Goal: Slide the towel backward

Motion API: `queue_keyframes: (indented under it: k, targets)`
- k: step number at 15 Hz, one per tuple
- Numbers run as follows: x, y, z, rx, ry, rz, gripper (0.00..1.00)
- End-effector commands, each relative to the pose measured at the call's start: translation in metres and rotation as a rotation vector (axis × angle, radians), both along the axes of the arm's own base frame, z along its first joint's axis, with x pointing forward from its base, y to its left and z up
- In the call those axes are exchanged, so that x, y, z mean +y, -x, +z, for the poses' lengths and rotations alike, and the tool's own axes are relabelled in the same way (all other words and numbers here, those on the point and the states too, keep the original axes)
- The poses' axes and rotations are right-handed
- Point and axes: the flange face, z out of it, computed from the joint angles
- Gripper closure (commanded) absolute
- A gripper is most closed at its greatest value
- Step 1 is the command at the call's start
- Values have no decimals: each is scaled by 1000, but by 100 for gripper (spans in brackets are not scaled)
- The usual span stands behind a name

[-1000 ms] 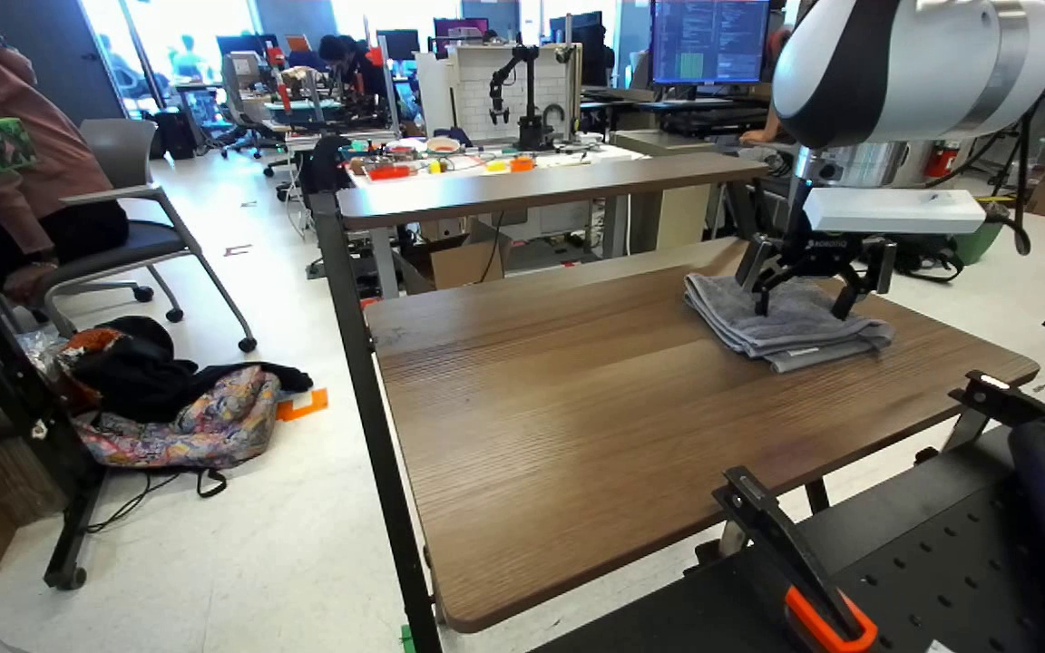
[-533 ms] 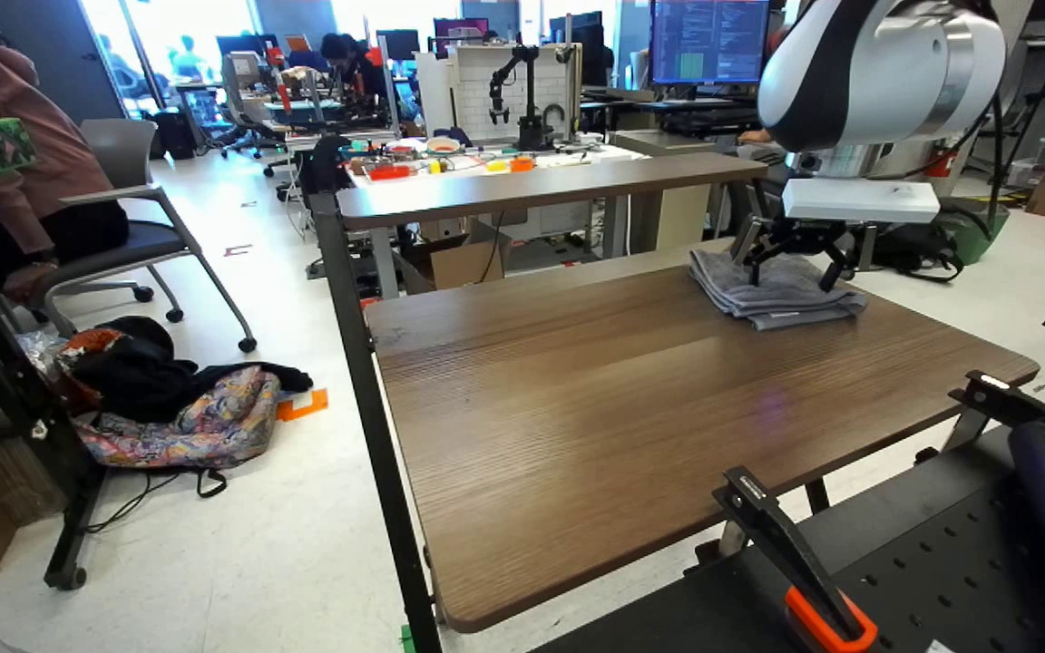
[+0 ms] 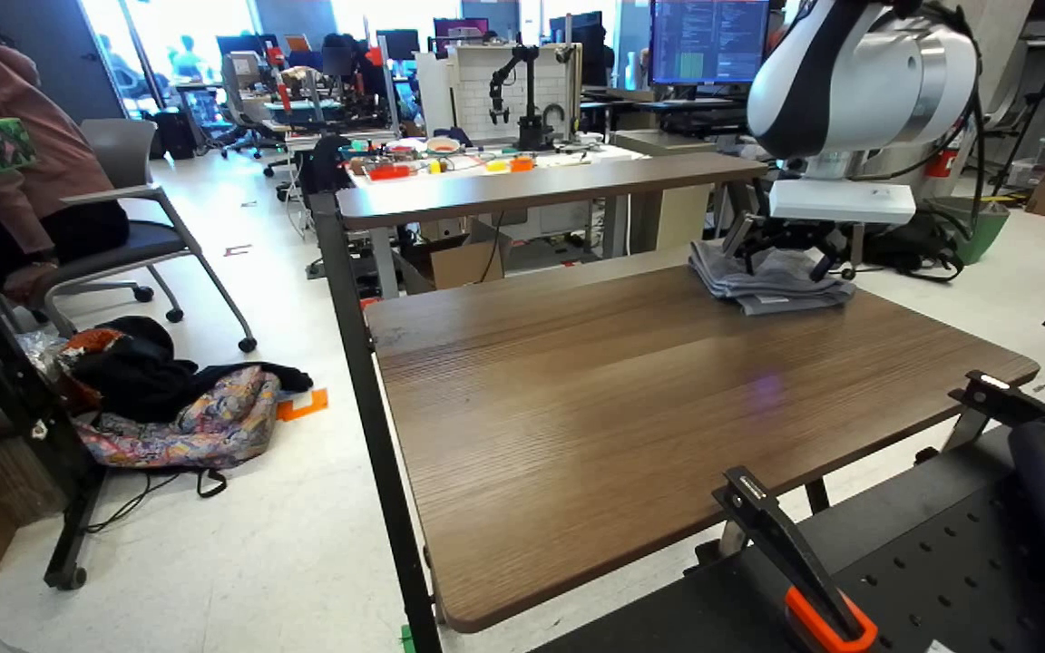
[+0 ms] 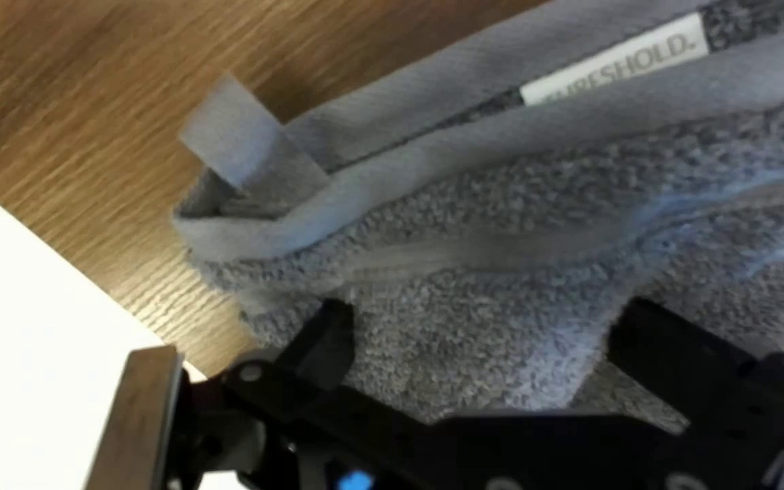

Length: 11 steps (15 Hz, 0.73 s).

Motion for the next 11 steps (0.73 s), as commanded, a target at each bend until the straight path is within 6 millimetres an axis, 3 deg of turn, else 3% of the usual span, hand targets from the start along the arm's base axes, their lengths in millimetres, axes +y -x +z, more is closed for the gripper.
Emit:
queue_keyframes:
  k: [1,8,9,10,11]
  targets:
    - [5,-9,13,16,3,-17,0]
    - [41,-11,105,25,-58,11,0]
    - [48,-7,114,63,-77,33,0]
    - [36,-22,91,23,-48,20,0]
    - [39,-22,101,24,-55,24,0]
